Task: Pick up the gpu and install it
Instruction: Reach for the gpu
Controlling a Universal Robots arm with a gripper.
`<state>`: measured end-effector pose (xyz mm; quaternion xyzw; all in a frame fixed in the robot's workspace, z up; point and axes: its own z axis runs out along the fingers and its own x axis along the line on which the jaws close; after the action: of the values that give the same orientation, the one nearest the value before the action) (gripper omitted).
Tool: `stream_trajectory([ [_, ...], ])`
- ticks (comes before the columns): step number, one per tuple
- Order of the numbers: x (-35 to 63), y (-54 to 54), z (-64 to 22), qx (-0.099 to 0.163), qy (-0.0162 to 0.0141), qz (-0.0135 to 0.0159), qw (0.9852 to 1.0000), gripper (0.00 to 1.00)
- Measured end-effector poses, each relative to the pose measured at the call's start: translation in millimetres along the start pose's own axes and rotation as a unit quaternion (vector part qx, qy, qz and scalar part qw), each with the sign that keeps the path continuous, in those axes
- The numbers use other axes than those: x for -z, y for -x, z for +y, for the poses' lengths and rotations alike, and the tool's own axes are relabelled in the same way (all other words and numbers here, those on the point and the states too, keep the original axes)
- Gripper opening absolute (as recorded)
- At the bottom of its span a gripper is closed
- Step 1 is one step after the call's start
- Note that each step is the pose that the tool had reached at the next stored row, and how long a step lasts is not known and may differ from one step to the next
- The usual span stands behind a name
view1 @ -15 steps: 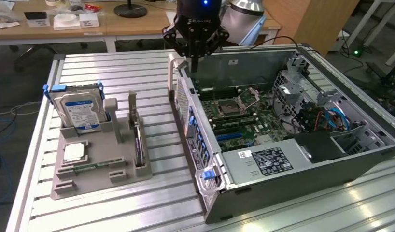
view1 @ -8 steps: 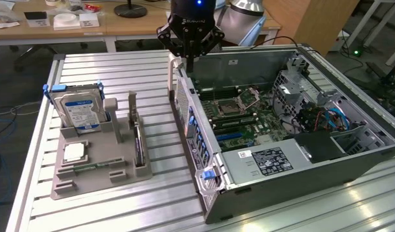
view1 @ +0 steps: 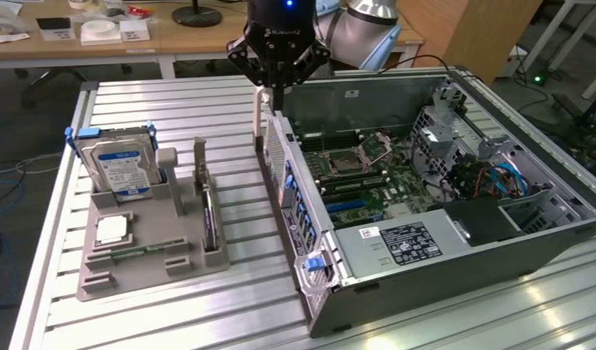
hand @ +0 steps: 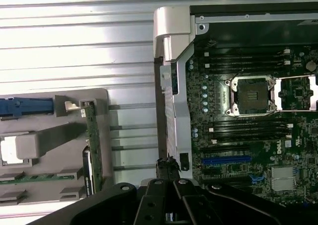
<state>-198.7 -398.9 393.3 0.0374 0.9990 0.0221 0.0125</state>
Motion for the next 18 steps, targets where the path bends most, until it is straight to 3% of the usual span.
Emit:
stream_trajectory([
  [18,0.7,-27.6,-2.3,0.0,0.0,0.0,1.0,0.11],
])
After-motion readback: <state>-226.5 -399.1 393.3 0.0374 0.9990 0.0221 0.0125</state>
